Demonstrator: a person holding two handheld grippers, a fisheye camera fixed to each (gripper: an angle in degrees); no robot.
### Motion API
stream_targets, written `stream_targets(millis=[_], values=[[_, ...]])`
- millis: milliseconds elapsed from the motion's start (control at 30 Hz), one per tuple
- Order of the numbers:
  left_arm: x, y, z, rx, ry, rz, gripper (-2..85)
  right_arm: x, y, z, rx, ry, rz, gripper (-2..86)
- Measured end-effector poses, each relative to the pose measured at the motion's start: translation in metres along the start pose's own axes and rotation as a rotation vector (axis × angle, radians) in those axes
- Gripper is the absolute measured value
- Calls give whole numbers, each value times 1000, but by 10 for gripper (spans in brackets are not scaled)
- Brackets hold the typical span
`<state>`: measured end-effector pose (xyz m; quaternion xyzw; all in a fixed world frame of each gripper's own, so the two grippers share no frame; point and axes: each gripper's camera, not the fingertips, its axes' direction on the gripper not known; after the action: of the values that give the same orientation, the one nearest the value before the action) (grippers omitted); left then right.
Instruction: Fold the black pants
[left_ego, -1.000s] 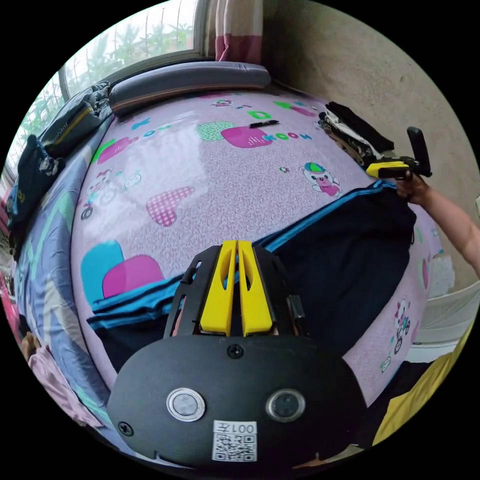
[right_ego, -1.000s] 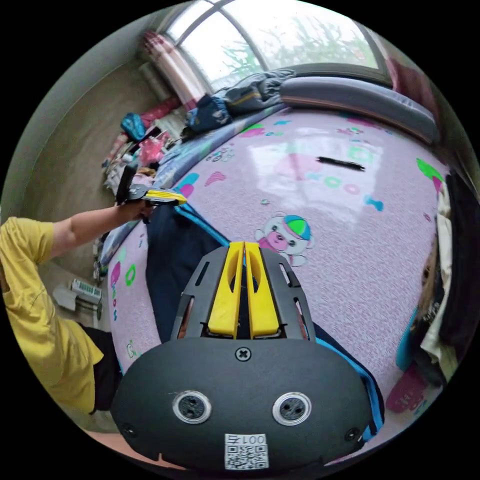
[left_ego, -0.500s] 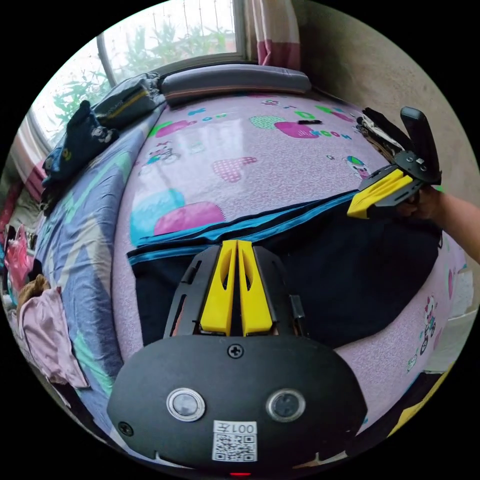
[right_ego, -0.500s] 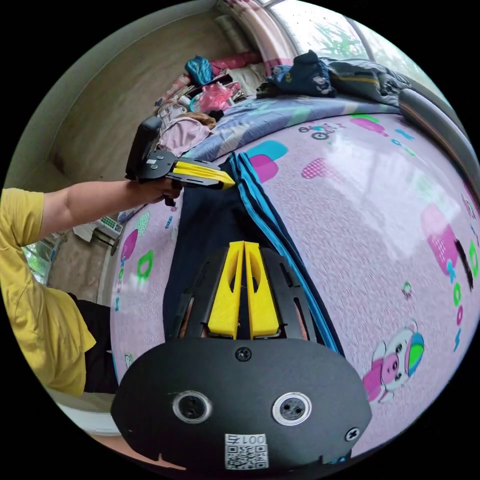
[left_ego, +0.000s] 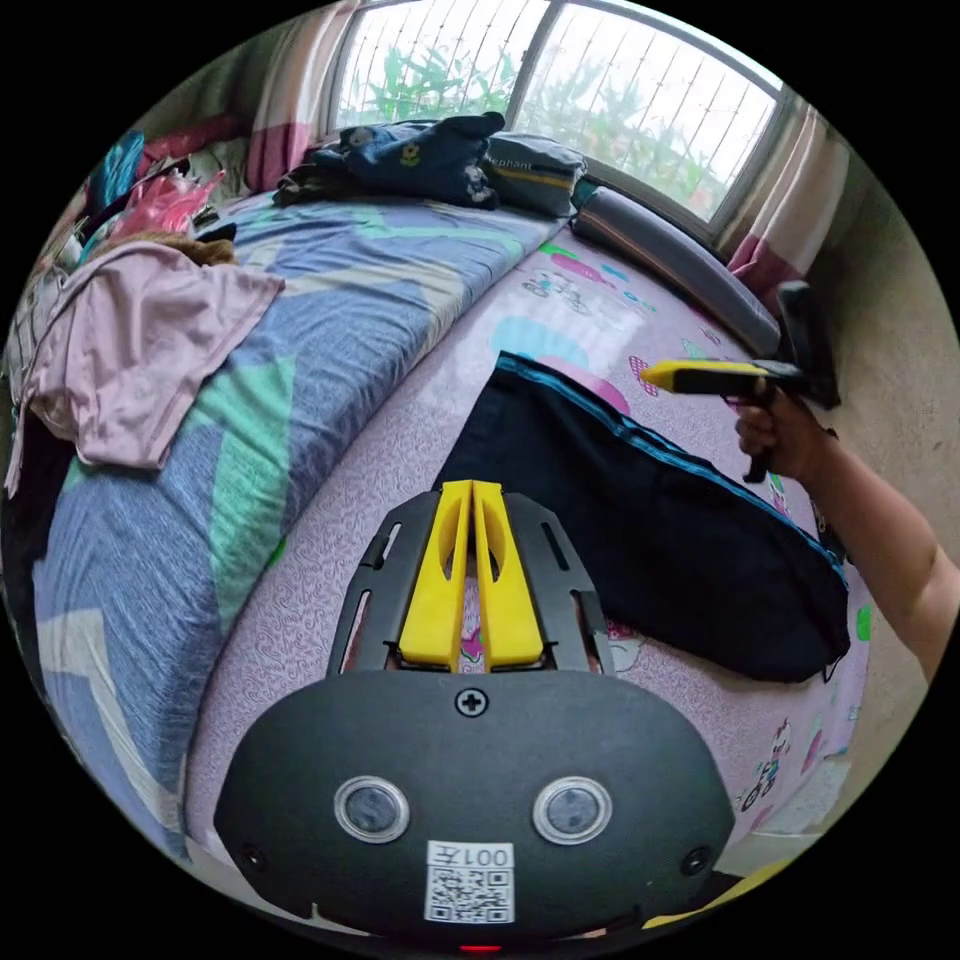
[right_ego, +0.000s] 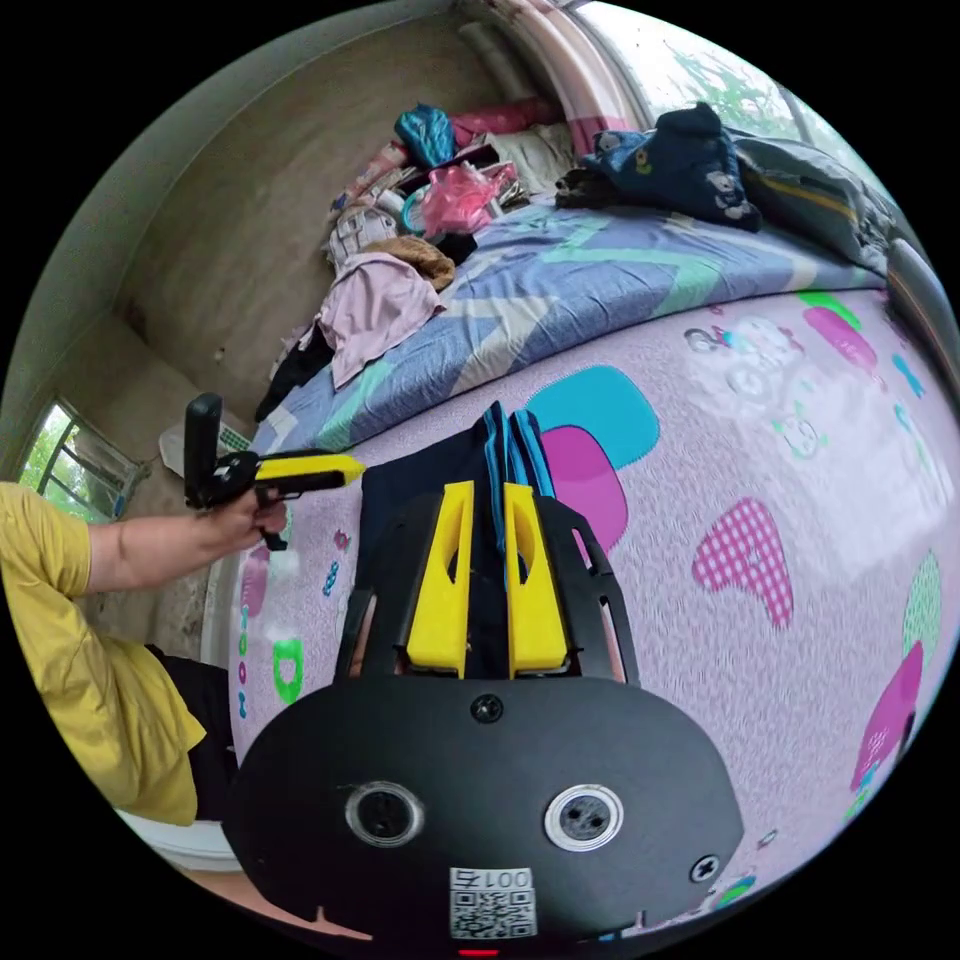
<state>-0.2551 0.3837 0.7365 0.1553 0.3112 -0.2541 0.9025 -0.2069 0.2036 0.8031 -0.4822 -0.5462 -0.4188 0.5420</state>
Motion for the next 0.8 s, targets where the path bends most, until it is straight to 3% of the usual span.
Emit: stream_targets(millis=[233, 400, 800], values=[[-2, 8, -28, 12, 113, -48, -15, 6, -73, 61, -162, 25, -41, 73], [-19, 16, -60, 36, 187, -129, -15, 14, -99, 91, -262, 60, -49, 24], [-33, 14, -109, 49, 257, -268, -13, 60, -117, 83, -222, 33, 24, 4]])
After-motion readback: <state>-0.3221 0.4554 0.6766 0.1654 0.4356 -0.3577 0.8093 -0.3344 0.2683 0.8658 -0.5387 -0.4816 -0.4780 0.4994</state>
